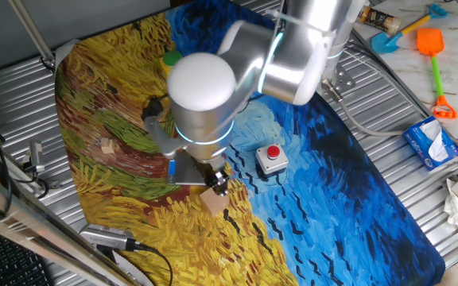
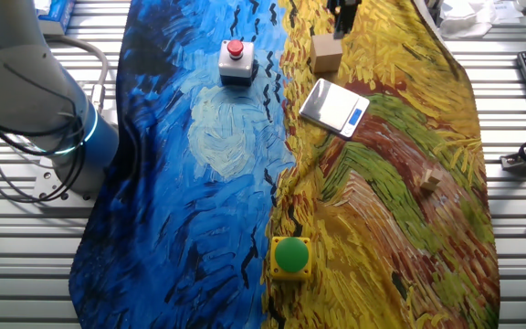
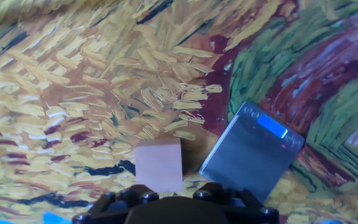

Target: Remove the object from the scale

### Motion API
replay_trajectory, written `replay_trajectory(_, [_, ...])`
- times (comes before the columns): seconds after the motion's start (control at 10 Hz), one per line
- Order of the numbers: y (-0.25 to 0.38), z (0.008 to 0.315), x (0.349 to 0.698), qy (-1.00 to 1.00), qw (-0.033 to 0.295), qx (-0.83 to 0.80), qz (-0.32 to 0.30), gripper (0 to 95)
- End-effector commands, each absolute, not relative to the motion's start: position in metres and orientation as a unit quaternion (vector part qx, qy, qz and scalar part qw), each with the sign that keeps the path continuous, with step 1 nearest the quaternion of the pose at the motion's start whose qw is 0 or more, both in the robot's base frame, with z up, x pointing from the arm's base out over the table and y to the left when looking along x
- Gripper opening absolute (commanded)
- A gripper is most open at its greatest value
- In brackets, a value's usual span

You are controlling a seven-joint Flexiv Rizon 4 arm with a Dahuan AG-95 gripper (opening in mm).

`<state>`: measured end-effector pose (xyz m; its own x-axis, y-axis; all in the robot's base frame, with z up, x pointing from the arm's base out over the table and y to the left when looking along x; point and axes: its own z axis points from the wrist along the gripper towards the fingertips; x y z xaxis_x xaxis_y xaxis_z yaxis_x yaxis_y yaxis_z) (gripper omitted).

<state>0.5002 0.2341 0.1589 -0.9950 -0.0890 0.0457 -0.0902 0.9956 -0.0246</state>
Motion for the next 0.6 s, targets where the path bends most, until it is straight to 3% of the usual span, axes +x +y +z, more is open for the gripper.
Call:
replay_trajectory(0.1, [0.233,0.165,0.498,-0.998,0.029,0.054,-0.006,0.0])
replay_trajectory(0.6, [0.234,0.176,0.496,-0.999,0.000,0.054,-0.008,0.0])
